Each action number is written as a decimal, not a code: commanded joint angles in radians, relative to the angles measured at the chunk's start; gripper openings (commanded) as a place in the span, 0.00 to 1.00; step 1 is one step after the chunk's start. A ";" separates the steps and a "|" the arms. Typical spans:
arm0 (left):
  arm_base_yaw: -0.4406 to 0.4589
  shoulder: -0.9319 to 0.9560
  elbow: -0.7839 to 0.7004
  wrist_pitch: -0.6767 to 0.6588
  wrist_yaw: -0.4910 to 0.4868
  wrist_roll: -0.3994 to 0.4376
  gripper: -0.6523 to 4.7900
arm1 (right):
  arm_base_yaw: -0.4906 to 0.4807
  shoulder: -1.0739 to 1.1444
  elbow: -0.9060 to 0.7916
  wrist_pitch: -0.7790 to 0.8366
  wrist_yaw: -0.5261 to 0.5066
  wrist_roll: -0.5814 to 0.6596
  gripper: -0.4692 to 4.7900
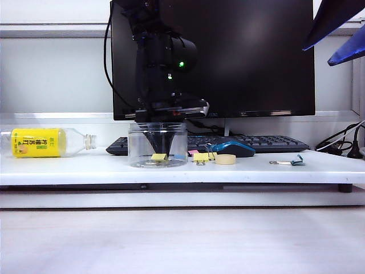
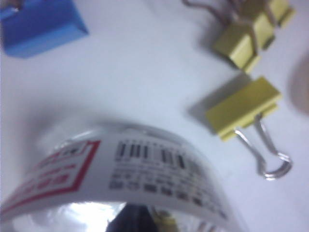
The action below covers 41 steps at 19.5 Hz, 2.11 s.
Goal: Take the clips out of the round transparent plastic box and place them on the table.
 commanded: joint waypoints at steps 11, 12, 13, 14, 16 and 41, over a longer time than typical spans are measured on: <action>0.000 0.010 0.171 -0.077 -0.067 -0.050 0.11 | 0.000 -0.001 0.005 0.013 0.001 -0.004 0.63; 0.000 0.010 0.193 -0.090 -0.068 -0.050 0.11 | 0.000 -0.001 0.005 0.013 0.001 -0.004 0.63; 0.000 0.009 0.214 -0.108 -0.081 -0.053 0.11 | 0.000 -0.001 0.005 0.013 0.001 -0.004 0.63; -0.001 0.006 0.224 -0.110 -0.093 -0.053 0.11 | 0.000 -0.001 0.005 0.014 0.001 -0.004 0.63; -0.001 -0.016 0.224 -0.110 -0.113 -0.057 0.11 | 0.000 -0.001 0.005 0.013 0.001 -0.004 0.63; 0.016 -0.192 0.225 -0.079 -0.030 -0.023 0.11 | -0.002 -0.001 0.005 0.033 0.090 -0.030 0.63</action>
